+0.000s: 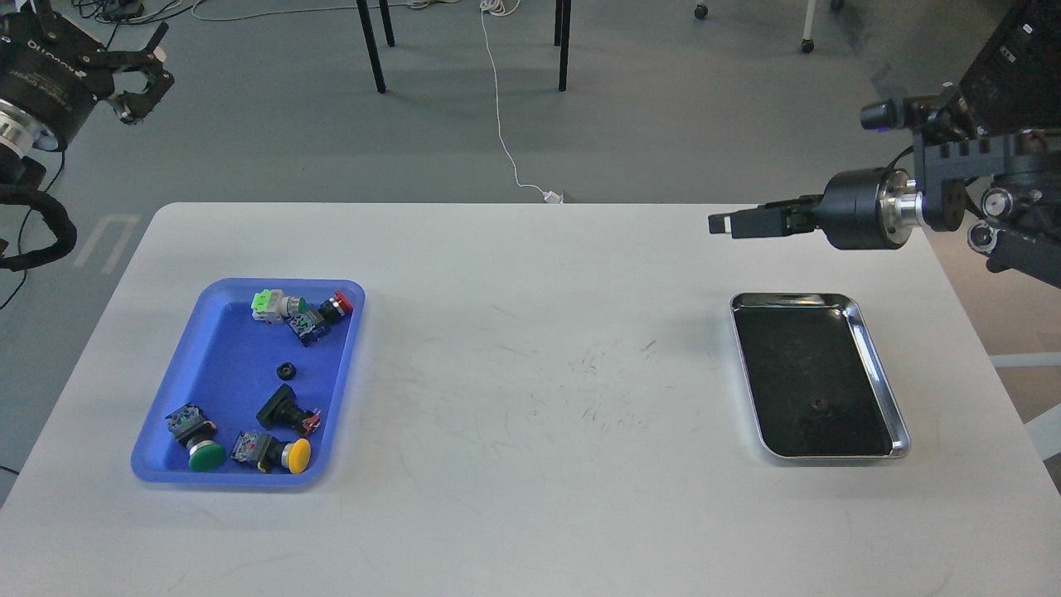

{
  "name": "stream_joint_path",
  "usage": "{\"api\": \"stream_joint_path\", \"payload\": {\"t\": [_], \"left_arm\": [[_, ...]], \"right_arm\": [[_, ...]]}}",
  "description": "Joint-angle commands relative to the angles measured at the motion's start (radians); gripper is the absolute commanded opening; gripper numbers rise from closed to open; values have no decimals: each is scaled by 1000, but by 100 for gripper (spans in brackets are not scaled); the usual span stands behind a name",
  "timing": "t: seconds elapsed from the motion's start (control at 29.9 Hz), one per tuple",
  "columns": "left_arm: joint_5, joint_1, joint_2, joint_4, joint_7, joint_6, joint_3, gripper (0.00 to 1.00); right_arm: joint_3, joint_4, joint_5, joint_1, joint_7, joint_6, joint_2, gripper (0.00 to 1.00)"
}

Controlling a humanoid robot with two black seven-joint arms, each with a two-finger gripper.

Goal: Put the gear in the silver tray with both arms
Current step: 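Lift the right gripper away from the silver tray, then reach the left gripper into the blue tray and grasp another black gear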

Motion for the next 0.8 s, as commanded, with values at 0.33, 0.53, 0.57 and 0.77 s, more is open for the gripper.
{"api": "stream_joint_path", "payload": {"t": [0.33, 0.53, 0.57, 0.77], "left_arm": [[786, 3, 159, -291, -5, -28, 59, 98], [1053, 3, 179, -391, -8, -20, 177, 98], [1107, 5, 179, -406, -8, -20, 189, 98], [1479, 17, 189, -440, -2, -13, 333, 98]], "right_arm": [[489, -260, 717, -146, -17, -47, 164, 98], [654, -261, 929, -223, -10, -53, 184, 99], [681, -263, 957, -241, -10, -53, 189, 99], [826, -251, 1139, -402, -12, -33, 192, 99]]}}
